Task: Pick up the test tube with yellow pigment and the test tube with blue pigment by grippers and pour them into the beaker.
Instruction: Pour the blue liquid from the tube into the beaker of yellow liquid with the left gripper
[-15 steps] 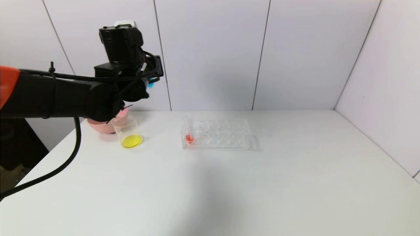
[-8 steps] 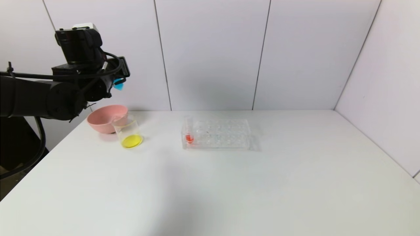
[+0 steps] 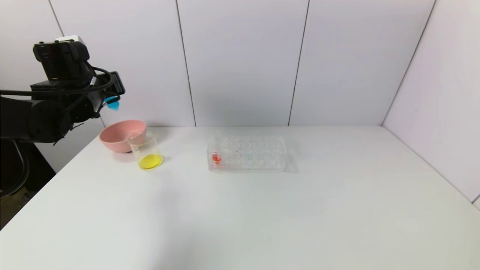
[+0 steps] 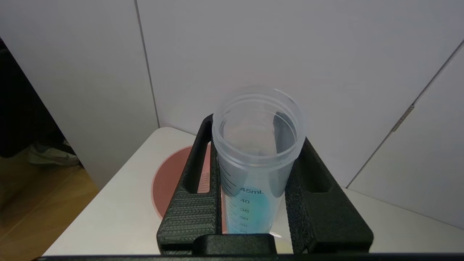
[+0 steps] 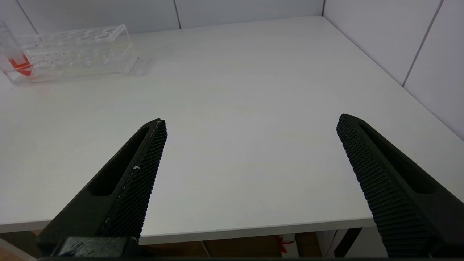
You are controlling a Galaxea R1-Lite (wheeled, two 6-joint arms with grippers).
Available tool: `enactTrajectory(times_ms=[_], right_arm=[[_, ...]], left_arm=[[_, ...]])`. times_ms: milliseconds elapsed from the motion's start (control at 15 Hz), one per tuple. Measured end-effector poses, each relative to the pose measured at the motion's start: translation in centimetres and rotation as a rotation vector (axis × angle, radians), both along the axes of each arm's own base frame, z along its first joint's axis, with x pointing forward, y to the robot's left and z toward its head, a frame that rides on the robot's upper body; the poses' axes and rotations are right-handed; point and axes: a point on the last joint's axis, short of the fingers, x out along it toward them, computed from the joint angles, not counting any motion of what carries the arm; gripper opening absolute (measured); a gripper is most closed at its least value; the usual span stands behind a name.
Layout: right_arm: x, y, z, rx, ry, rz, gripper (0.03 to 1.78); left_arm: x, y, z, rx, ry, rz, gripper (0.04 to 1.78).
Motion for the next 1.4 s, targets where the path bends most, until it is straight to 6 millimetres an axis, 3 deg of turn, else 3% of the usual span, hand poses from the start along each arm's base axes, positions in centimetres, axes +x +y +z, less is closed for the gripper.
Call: enactTrajectory(times_ms=[333, 1067, 1400], right_arm=[[0.0, 0.0, 0.0, 0.0, 0.0, 0.0, 1.71], [0.0, 0.0, 0.0, 0.0, 0.0, 0.0, 1.71], [0.0, 0.0, 0.0, 0.0, 0.0, 0.0, 1.71]], left_arm=[[-0.2, 2.2, -0.7, -0.005, 0.013, 0.016, 0.5], [-0.8, 3.5, -0.9, 0.006, 0.022, -0.013, 0.5], [-1.0, 4.6, -1.4, 0.033, 0.049, -0.118, 0.5]])
